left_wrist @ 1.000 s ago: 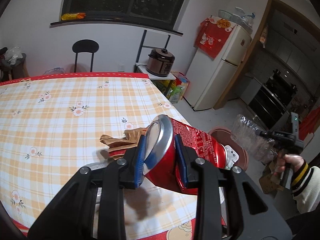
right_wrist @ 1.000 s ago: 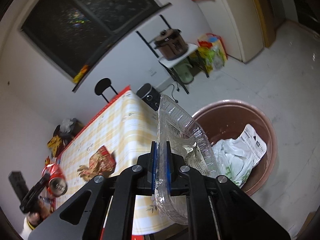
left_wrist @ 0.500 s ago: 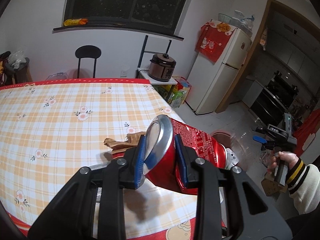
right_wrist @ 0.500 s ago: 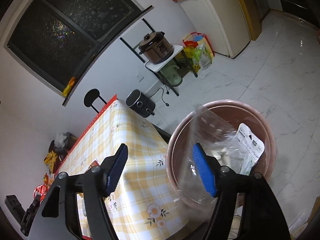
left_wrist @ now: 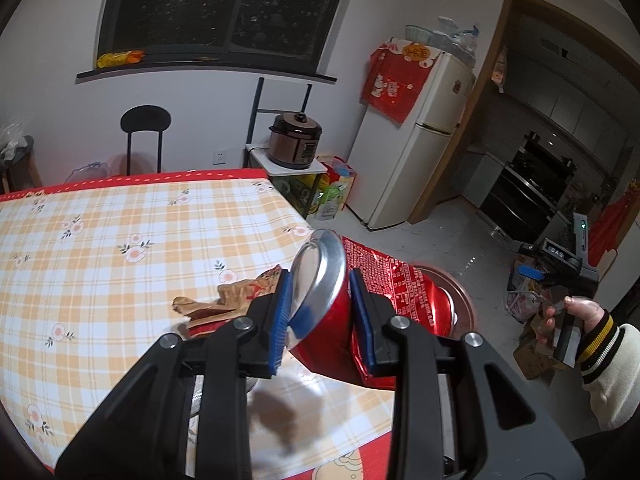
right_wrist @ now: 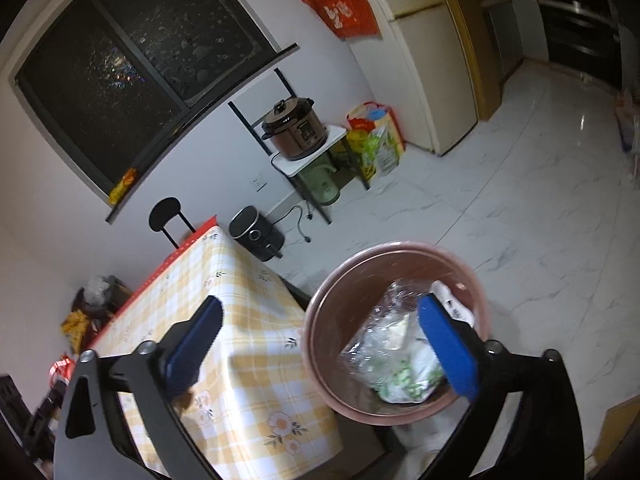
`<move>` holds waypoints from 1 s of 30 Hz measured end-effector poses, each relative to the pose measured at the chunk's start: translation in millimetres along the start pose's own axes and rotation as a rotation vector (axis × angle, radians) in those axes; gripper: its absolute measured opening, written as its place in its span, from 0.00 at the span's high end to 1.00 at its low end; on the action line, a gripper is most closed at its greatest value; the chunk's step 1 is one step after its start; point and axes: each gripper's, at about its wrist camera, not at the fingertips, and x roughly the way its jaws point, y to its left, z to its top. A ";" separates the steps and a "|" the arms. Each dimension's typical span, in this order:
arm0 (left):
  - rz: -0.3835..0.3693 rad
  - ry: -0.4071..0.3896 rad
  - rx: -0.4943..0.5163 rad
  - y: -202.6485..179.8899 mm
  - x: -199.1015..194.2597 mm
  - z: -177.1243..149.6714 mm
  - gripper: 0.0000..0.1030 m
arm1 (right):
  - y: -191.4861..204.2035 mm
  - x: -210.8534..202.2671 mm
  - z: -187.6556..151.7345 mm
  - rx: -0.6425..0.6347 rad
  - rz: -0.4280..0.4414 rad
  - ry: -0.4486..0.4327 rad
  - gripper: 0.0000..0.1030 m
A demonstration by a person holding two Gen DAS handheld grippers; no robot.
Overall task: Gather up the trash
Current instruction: 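Carry the clear container over the brown bin and open the right tool, then carry the red can over the brown bin and open the left tool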
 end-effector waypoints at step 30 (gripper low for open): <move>-0.192 0.131 0.201 -187.6 174.4 20.5 0.69 | -102.4 -127.1 -3.4 -0.058 -0.172 -0.091 0.05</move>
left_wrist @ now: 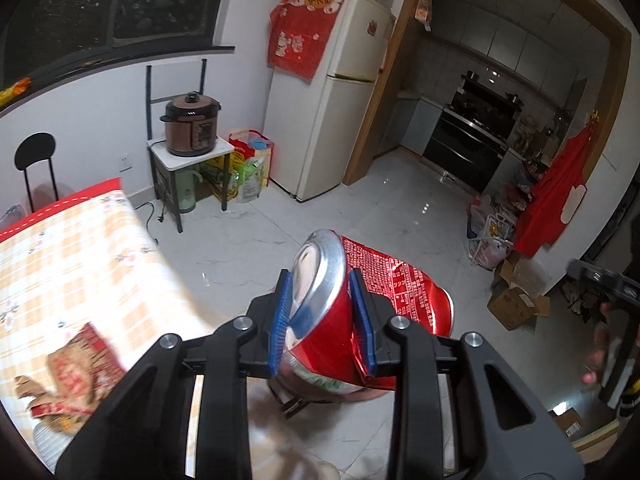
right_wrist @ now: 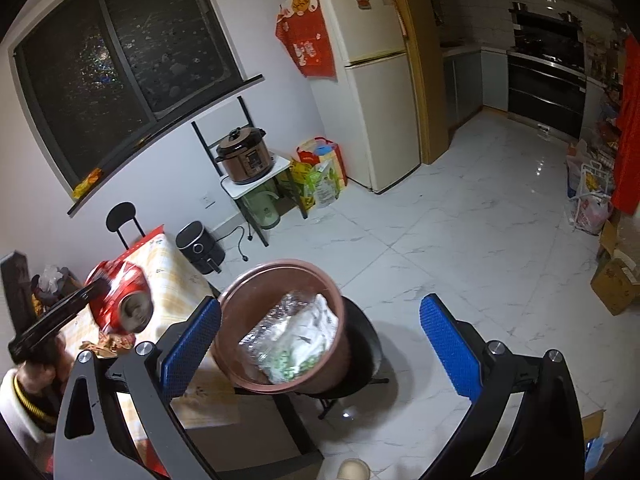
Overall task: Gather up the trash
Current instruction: 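Carry the red can over the brown bin and open the left tool, then return both tools to the table and close the right tool on the brown paper bag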
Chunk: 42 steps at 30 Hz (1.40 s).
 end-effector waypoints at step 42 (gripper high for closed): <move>0.412 -0.192 -0.401 264.7 -270.1 -112.0 0.10 | 329.6 86.0 -45.2 -0.373 0.406 0.203 0.05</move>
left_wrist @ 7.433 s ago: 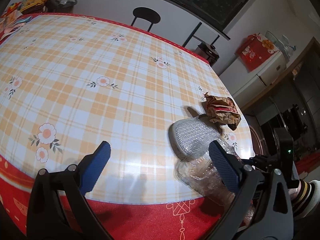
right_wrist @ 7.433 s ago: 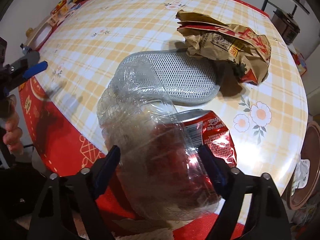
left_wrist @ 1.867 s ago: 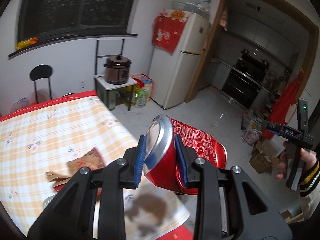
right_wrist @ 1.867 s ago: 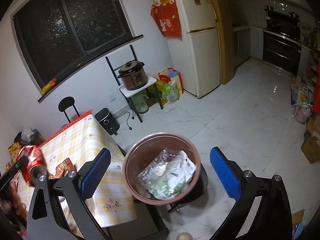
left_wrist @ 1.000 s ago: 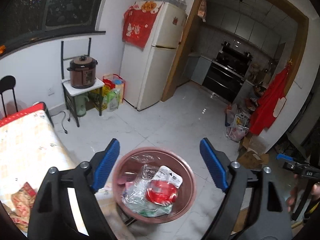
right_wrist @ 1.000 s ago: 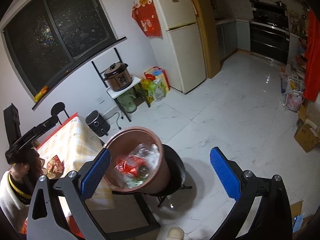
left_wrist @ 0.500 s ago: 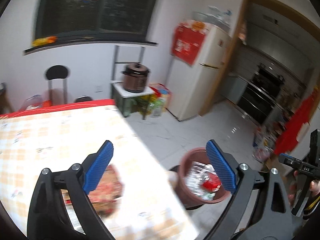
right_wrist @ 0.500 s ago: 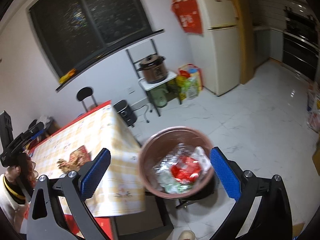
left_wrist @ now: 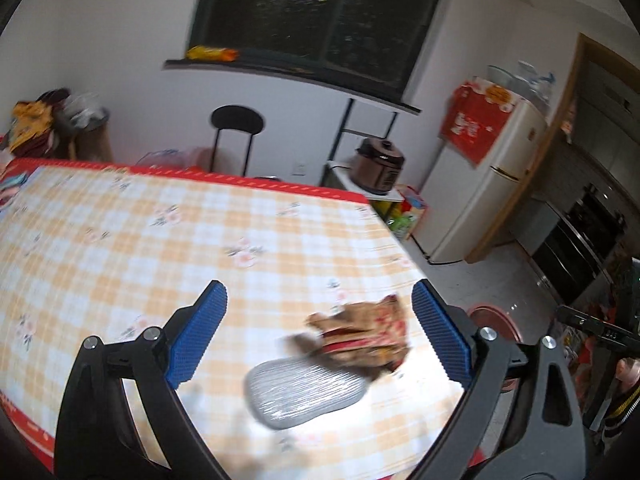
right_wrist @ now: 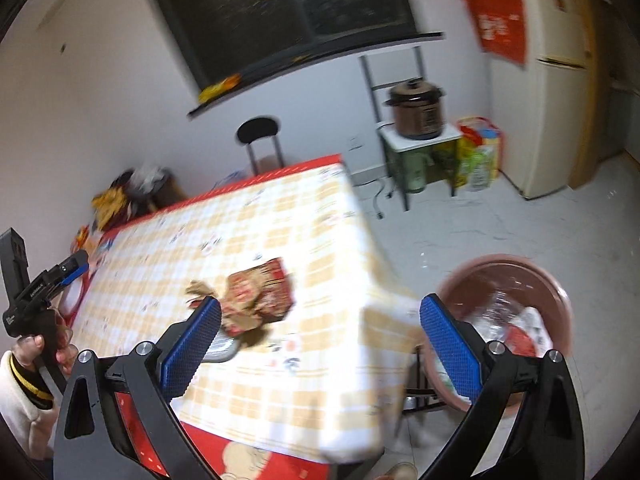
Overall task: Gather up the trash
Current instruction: 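Return both tools to the table and close the right tool on the brown paper bag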
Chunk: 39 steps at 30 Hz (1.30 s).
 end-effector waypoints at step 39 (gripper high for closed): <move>-0.097 0.179 0.013 146.8 40.3 -60.3 0.10 | 175.0 177.3 -19.9 -0.509 -0.254 0.242 0.56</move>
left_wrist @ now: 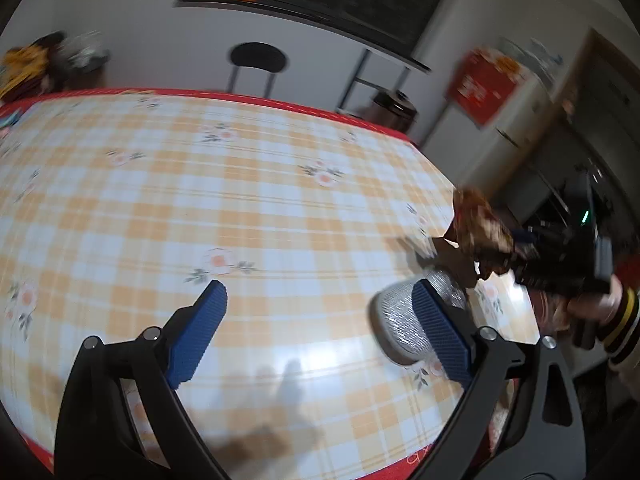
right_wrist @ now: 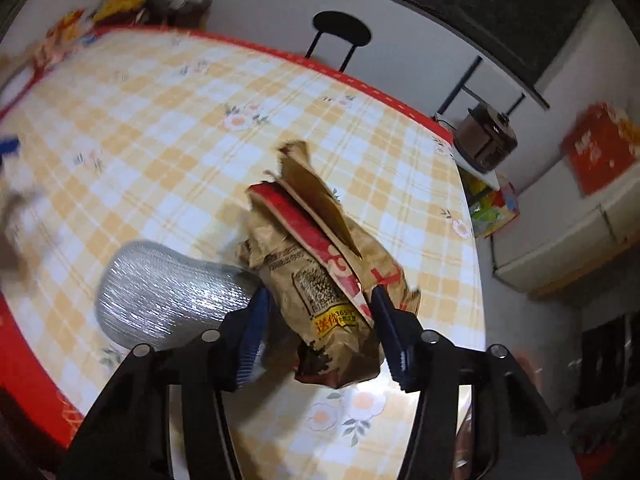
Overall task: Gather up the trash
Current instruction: 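Return both tools to the table and close the right tool on the brown paper bag, then close the left tool on the grey mesh pad while the right tool holds the paper bag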
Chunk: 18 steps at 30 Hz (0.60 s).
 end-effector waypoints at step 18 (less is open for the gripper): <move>-0.084 0.216 0.671 -125.3 108.5 -40.6 0.10 | -60.6 -83.9 -79.7 0.472 0.067 -0.096 0.68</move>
